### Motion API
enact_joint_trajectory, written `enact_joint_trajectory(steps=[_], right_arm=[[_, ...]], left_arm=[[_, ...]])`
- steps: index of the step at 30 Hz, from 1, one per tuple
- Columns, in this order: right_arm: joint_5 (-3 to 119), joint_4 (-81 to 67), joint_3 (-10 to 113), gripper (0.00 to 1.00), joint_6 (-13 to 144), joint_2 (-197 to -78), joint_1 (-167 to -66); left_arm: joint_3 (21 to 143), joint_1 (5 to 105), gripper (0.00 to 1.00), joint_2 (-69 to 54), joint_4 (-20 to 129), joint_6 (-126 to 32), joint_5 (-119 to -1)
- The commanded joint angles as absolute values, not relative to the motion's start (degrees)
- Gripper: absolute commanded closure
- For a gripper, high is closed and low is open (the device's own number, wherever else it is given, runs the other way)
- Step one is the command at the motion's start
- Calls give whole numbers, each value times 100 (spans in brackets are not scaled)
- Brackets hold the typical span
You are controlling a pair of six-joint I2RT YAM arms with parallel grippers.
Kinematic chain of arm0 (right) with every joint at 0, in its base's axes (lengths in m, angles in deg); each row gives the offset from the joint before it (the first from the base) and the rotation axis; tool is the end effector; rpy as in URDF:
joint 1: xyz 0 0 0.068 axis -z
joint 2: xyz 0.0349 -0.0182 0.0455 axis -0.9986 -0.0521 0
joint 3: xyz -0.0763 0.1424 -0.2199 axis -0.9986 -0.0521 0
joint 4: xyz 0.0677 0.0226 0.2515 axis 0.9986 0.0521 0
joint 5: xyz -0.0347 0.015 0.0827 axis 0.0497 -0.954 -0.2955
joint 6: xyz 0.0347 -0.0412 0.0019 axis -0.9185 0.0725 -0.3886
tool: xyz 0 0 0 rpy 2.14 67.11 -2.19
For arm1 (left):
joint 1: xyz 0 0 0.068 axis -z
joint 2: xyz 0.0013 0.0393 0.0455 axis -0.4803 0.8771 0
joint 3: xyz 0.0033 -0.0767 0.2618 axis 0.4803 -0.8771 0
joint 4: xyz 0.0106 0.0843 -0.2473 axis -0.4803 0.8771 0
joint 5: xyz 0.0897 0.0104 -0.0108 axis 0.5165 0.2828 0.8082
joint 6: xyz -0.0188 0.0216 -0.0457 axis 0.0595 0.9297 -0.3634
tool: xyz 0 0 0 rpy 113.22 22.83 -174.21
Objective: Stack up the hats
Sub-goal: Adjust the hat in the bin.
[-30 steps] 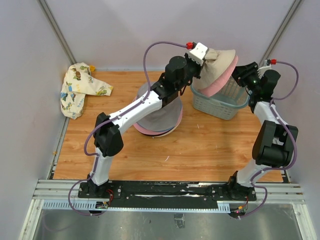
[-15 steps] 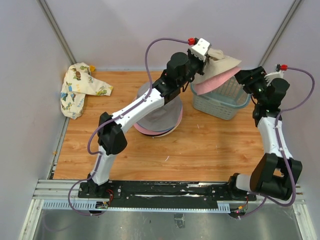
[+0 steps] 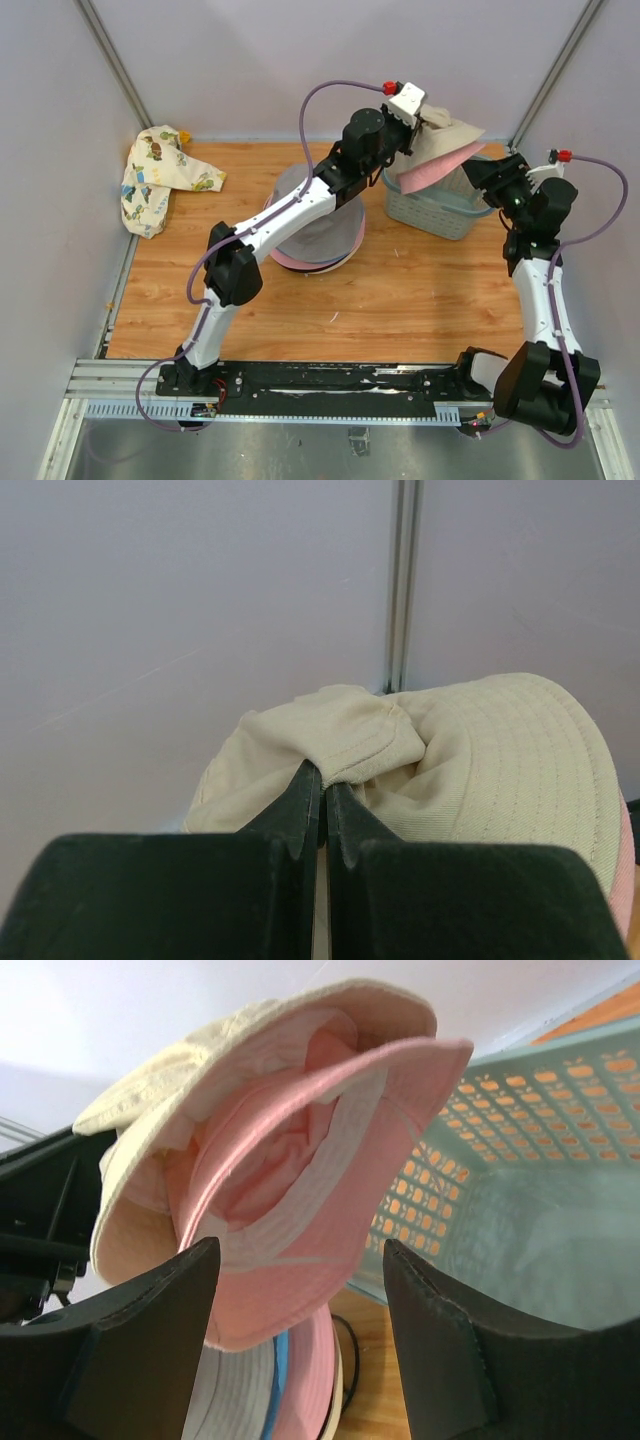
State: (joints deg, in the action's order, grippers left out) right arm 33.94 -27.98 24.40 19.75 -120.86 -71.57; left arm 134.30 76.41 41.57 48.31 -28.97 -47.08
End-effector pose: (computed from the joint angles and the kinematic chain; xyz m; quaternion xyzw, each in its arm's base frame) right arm 0.2578 -0.0516 0.3503 0.1969 0.6551 0.4017 0.6089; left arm 0.3529 -0.3837 0.4093 0.2698 0.5958 -0.2397 0.7175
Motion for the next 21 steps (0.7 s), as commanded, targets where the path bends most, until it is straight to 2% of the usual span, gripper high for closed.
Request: enact_joint_trajectory(steps=[1,11,21], right_arm=[[3144,-2690,2212,33,1941,-11820,-6931],[2865,-2399,2267,32,1777,-11305,-6873],[2860,-2620,2388,33,1523,-11566,-6904]], left_arm=[[13791,7610,100,4286,4473,-3042,-4674],[13968,7546,100,4564,4393,-3369,-4903],[13924,7546,100,4503,4457,-3438,-4992]])
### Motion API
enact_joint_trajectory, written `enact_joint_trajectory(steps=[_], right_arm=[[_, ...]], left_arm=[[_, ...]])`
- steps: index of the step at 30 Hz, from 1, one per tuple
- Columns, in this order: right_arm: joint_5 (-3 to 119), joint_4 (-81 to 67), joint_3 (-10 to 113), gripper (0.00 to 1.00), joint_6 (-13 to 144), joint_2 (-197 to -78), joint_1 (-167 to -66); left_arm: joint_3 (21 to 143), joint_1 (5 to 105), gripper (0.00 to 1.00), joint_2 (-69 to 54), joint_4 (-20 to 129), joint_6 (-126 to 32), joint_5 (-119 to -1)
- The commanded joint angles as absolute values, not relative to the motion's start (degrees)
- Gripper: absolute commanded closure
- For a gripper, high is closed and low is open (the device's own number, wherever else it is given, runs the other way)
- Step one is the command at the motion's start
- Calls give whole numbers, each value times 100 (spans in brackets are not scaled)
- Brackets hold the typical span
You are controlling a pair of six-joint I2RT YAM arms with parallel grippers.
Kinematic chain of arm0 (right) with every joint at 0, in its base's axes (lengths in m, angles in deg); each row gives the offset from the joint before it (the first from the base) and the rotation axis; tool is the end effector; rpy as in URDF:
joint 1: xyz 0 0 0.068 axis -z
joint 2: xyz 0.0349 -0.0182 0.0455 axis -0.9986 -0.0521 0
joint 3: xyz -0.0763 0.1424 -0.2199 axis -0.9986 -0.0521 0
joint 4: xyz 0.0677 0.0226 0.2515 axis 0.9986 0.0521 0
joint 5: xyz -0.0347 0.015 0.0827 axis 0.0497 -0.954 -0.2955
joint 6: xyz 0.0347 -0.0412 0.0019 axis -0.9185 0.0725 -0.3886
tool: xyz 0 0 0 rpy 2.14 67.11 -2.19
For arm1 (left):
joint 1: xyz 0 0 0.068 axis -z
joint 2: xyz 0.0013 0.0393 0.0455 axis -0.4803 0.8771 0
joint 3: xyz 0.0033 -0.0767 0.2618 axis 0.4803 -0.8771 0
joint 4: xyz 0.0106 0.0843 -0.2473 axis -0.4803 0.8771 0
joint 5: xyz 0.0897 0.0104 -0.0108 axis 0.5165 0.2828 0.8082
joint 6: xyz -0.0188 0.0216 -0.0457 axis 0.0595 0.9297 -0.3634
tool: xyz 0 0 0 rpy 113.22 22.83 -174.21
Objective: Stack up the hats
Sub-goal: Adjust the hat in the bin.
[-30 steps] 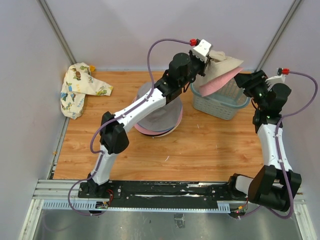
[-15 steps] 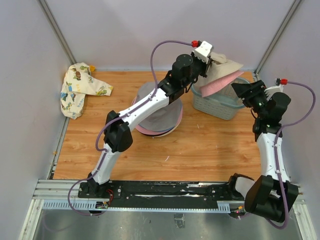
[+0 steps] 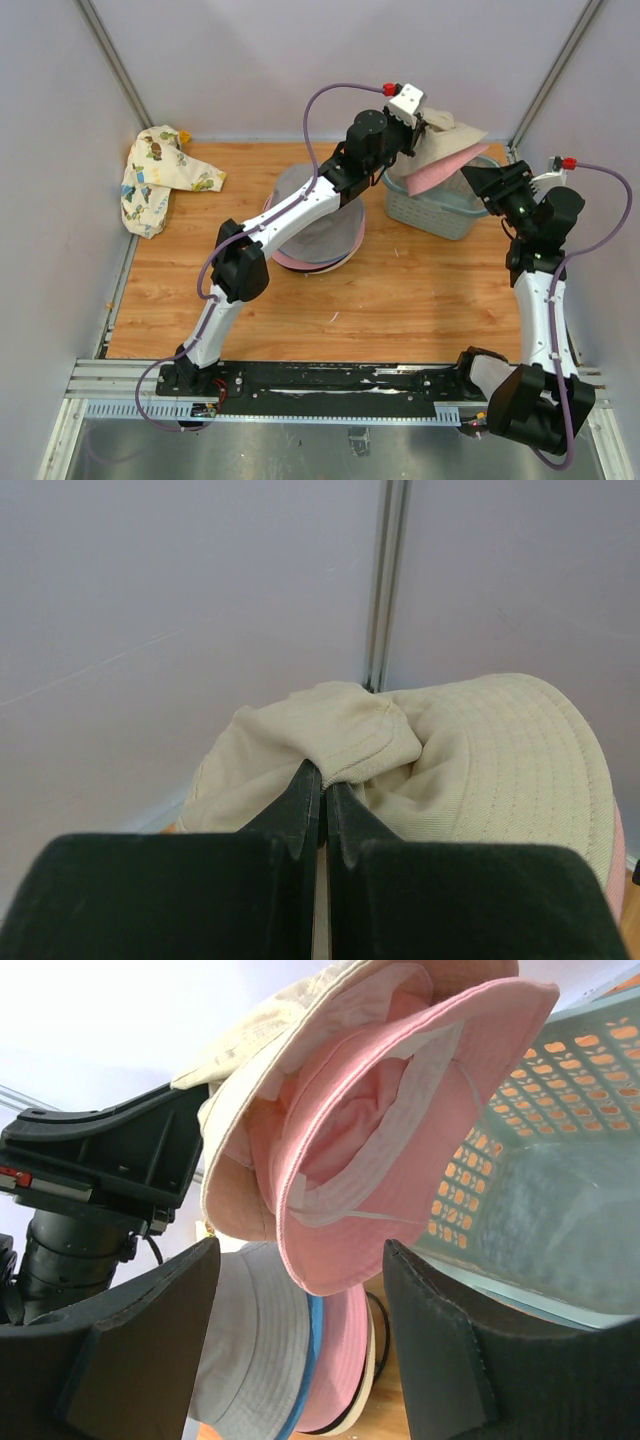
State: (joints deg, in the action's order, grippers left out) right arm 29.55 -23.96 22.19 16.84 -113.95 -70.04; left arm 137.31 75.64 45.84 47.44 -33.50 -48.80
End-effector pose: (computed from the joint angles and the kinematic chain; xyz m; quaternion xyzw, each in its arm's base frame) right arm 0.2287 -0.0477 0.3566 0.1925 0.6541 0.4297 0.5920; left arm 0.3690 -0.3923 0.3915 0.2535 0.6055 -0.2714 0.7038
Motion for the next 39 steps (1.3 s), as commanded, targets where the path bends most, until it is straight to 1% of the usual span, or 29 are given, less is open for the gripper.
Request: enact_joint_trajectory(steps=[1,4,9,11,12,13,14,15,16,17,24,34,39], right_arm=[[2852,-2731,2370,34,1473,-11658,-6922],[2854,-3211,2375,35,1277,-11922,-6986],[3021,-3241,2795,38,1370,-12363,-7175],[3062,-3304,2933,43,1371,-12642,-7242],[3094,-3306,3011,49,1399,-12754,-7276],[3094,-3322,3061,59,1409,-12891,-7285],[3105,-3348,3084,71,1429,-13002,-7284],[3128,-3313,3080,86,1481,-13089,-7284],[3204,-3248,3079,96,1566,-13165,-7273],[3237,-3197,3063,99,1610,-13229,-7259],[3417,-3100,2872,99,1786,-13673,-7095],[3795,-2543,2685,99,2219,-13727,-7004],[3851,-2438,2681,99,2271,-13726,-6995]], left_arm=[[13919,7546,100,4497,4463,-3442,-5015],[13906,7555,99,4492,4480,-3453,-5048],[13871,7555,100,4501,4487,-3473,-5107],[13858,7555,100,4488,4483,-3490,-5134],[13843,7555,99,4472,4479,-3494,-5138],[13820,7555,99,4448,4472,-3506,-5135],[13791,7555,99,4411,4456,-3510,-5111],[13759,7555,99,4353,4442,-3512,-5060],[13733,7555,100,4275,4434,-3520,-4968],[13740,7555,100,4216,4442,-3519,-4835],[13757,7406,99,3793,4397,-3629,-4524],[14194,7195,98,3656,4347,-3516,-4393],[14076,6968,99,3332,4403,-3396,-4452]])
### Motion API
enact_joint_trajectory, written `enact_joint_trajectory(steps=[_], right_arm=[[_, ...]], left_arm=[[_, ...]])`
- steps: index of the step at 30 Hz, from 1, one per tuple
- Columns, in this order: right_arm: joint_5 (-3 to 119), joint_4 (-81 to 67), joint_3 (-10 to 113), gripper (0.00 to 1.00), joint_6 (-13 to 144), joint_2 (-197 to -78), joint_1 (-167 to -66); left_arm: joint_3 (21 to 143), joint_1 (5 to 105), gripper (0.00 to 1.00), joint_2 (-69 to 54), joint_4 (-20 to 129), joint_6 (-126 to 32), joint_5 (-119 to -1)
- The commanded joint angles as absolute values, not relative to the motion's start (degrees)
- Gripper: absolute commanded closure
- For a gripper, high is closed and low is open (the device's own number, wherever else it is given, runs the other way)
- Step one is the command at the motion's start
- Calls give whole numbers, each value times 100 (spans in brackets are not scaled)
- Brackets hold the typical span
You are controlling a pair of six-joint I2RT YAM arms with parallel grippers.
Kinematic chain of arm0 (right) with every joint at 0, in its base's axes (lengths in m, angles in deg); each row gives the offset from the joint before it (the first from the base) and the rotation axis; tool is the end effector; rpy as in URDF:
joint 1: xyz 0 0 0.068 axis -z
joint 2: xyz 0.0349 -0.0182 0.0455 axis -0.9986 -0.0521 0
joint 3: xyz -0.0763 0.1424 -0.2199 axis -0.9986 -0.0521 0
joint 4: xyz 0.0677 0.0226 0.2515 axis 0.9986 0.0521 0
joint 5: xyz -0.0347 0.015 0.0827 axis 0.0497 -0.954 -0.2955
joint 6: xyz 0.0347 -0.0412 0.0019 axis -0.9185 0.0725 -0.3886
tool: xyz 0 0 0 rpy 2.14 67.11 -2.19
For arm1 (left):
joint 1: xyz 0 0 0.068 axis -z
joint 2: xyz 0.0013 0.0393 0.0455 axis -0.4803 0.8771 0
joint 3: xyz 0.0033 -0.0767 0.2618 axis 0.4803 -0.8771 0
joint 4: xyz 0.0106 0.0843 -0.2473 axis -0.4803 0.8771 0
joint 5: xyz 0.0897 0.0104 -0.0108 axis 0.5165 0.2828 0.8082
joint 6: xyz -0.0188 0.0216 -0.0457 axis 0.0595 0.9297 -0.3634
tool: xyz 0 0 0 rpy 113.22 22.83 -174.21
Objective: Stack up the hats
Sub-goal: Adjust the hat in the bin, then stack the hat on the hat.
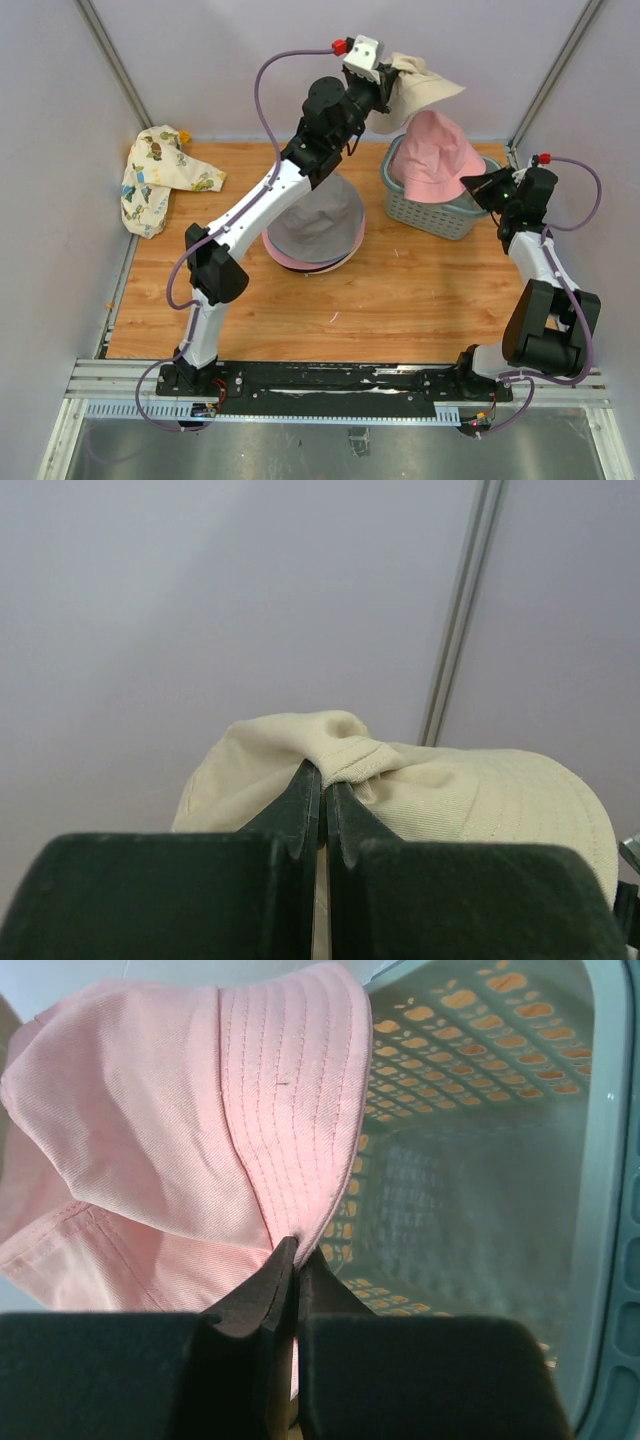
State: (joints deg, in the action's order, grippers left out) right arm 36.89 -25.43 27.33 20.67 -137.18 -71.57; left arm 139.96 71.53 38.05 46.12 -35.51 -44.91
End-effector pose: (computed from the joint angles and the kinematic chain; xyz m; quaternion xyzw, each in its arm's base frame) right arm 0.3167 -0.0695 0.2855 0.2814 0.7132 0.3746 0.5213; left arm 0.3617 -0.3295 0.4772 0.1636 0.5530 -0.2650 0.7728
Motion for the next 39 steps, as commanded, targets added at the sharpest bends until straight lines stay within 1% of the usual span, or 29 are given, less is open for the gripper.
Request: enact_joint_trajectory(steps=[1,4,9,13,15,20,26,28,39], right_arm=[[3864,-2421,2680,99,2271,-13713,-6989],[3944,-2388,2627,99,2254,-13614,-6987],[4138,-2196,2553,100,2341,-13330,-6977],[4171,-2078,2461,99,2410,-13132,-6979],[4159,-2058,2430,99,2421,-13077,-6979],[4102,-2061,2335,99,2380,-12979,-6978],[4064,-2035,2265,99,2393,-12870,-6973],[4045,-2029,2263,99,2403,-12872,-6975],[3981,-2155,2197,99,2298,-12923,-6974]], left_arm=[[14016,6926,99,3233,4485,-3321,-4478],[13640,6799,99,2786,4674,-2977,-4555],[12676,6690,99,1841,4729,-2337,-4437],[12168,6660,100,1240,5136,-1758,-4481],[11621,6650,100,827,5065,-1606,-4526],[10615,6652,99,95,5369,-1583,-4667],[8962,6659,99,-796,4899,-1726,-4640],[8577,6659,99,-1033,4751,-1696,-4579],[7741,6658,99,-1735,4619,-1987,-4585]])
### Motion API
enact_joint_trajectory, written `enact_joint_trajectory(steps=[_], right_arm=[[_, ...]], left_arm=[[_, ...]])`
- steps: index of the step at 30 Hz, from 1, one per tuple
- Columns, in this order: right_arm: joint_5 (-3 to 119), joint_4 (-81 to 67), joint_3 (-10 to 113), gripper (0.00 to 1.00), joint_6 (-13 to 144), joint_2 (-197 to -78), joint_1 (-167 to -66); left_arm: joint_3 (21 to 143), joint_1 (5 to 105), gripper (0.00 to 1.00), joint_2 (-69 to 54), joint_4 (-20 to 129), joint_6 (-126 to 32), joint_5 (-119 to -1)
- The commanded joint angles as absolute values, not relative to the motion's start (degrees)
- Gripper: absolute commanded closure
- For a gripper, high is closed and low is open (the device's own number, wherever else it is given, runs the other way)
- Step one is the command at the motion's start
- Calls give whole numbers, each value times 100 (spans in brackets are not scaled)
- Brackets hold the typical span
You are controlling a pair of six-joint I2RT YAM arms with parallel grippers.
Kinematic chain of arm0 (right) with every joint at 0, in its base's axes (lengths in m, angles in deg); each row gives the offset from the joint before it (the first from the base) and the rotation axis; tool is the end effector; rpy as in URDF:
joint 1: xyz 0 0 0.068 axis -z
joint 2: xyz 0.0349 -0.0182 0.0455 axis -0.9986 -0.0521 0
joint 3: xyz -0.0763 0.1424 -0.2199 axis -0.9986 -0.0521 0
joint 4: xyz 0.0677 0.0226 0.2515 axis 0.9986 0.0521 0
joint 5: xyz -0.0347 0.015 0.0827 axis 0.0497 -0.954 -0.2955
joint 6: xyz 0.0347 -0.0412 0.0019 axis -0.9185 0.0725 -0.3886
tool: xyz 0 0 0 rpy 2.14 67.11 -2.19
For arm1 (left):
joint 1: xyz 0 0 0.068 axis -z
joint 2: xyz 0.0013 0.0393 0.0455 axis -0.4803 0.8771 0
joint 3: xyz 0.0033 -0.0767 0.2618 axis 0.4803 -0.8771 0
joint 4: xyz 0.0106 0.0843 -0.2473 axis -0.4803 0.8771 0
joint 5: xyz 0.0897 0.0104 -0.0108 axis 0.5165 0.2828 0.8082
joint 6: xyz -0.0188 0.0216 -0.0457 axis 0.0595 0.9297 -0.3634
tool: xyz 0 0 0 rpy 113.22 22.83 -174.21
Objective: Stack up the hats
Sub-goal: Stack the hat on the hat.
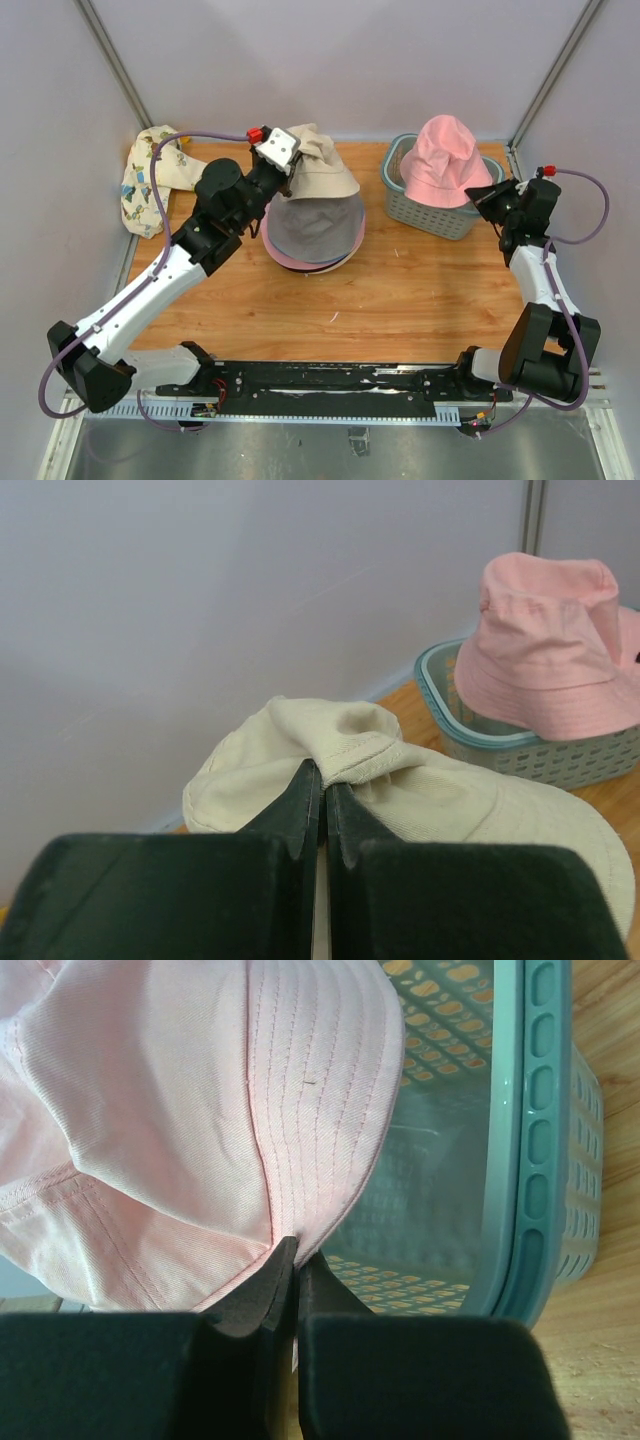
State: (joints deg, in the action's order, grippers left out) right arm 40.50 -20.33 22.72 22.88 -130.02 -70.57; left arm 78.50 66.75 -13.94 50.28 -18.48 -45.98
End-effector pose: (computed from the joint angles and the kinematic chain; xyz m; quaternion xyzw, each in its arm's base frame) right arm 0.2866 -0.0686 0.2843 0.3038 0.7198 0.3365 0.5257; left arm 0.2209 -0.1684 0.4313 0.2749 0.6097 -0.1012 0.7365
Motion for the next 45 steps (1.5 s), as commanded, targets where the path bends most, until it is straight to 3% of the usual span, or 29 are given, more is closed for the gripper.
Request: enact_joint_trajectory(steps=[1,14,33,45], right_arm=[[3981,-2155,2206,99,2302,-12925,-6976],[3907,-2256,2140,98,2237,-12906,-6981],[3704,-2663,2081,98,2061,-13179,-6985],[3665,-2736,2072,97,2055,-13261,-6995]], left_arm=[[7730,6659,99,-1791,4623,-2002,-4580],[7710,6659,88,-2013,5050,-1781,-4375],[8189,6603,87,-1831,5516,-550,-3650],[8822,6026,88,-1561,5812,-374,-4230]])
